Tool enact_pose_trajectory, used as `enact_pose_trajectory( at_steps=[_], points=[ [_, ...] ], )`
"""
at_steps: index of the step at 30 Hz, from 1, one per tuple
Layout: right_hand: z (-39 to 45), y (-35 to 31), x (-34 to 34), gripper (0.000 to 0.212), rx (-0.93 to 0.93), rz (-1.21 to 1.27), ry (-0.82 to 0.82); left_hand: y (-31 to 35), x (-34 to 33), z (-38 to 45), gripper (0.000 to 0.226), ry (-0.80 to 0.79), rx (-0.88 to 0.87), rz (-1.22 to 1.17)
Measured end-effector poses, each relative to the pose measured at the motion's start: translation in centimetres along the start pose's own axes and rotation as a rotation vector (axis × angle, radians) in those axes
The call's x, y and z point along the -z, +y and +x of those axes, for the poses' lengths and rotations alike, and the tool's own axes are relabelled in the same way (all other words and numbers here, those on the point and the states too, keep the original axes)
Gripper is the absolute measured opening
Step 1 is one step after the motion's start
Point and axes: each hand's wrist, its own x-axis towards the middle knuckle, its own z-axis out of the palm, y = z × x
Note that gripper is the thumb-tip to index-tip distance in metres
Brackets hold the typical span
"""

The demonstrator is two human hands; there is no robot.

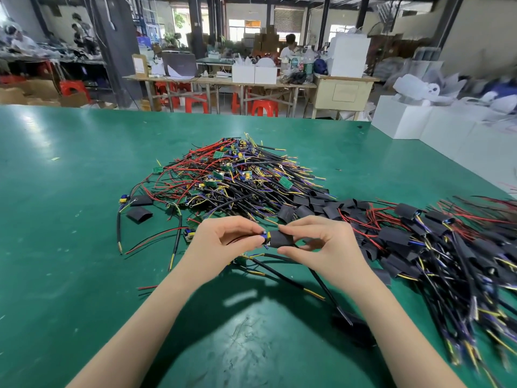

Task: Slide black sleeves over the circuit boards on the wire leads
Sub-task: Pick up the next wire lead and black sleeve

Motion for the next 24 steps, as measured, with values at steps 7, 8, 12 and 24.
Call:
enact_pose_trajectory(
  at_steps=[7, 8, 12, 24],
  points=[
    [0.0, 0.1, 0.8, 0.033, 0.073, -0.188, -0.043, -0.3, -1.3, 0.0, 0.015, 0.045, -0.042, 0.029],
    [0.0, 0.1, 0.9, 0.033, 0.081, -0.218, -0.053, -0.3, -1.5, 0.0, 0.017, 0.048, -0.045, 0.033],
    [-0.1, -0.2, 0.9, 0.032, 0.078, -0.258, -0.076, -0.3, -2.0, 0.0, 0.016, 0.038, -0.097, 0.094],
    [0.0, -0.1, 2.9, 0.027, -0.007, -0.274, -0.005, 0.9, -5.0, 2.1, 0.021, 0.020, -0.192, 0.240]
  ],
)
